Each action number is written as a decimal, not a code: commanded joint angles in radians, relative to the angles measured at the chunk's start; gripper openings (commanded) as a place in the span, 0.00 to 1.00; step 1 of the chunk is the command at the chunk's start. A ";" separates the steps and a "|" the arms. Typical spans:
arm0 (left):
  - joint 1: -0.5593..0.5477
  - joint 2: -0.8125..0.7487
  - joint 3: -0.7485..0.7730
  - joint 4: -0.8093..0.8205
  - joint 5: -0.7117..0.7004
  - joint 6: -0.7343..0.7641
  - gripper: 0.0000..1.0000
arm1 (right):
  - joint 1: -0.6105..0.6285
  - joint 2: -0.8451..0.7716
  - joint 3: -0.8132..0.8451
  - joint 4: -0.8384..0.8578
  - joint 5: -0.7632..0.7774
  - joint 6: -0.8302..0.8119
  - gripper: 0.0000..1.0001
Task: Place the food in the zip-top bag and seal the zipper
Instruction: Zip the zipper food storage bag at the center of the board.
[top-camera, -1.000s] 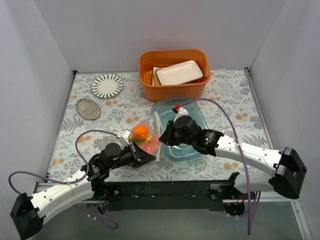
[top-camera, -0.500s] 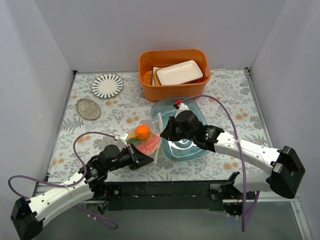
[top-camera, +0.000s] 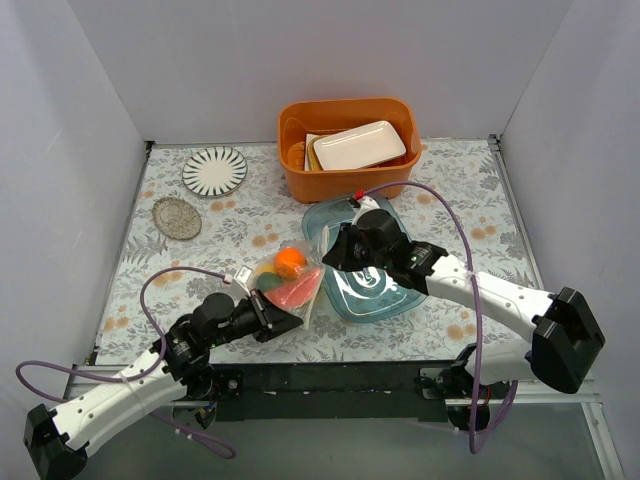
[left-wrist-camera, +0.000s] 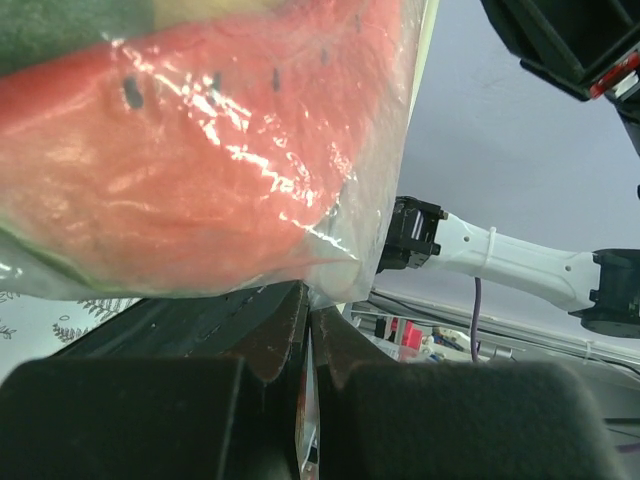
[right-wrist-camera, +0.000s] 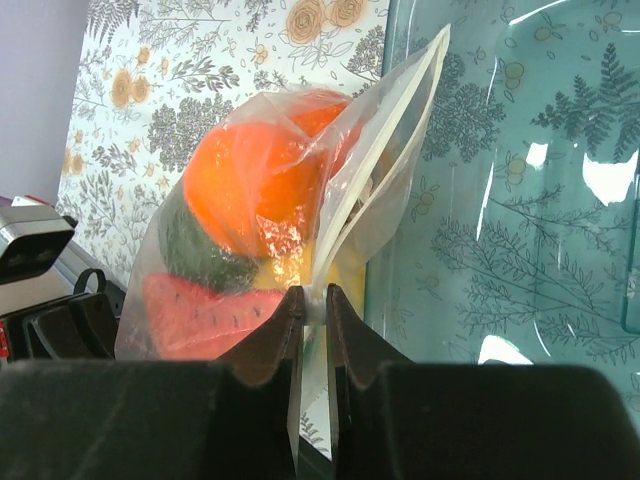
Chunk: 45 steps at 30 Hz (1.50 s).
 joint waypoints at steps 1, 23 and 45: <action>-0.009 -0.028 -0.017 -0.113 0.026 -0.164 0.00 | -0.053 0.021 0.073 0.113 0.025 -0.062 0.09; -0.007 -0.169 -0.006 -0.304 -0.006 -0.200 0.00 | -0.177 0.119 0.099 0.259 -0.125 -0.094 0.09; -0.007 -0.206 0.038 -0.345 -0.077 -0.161 0.09 | -0.216 0.198 0.131 0.292 -0.223 -0.131 0.31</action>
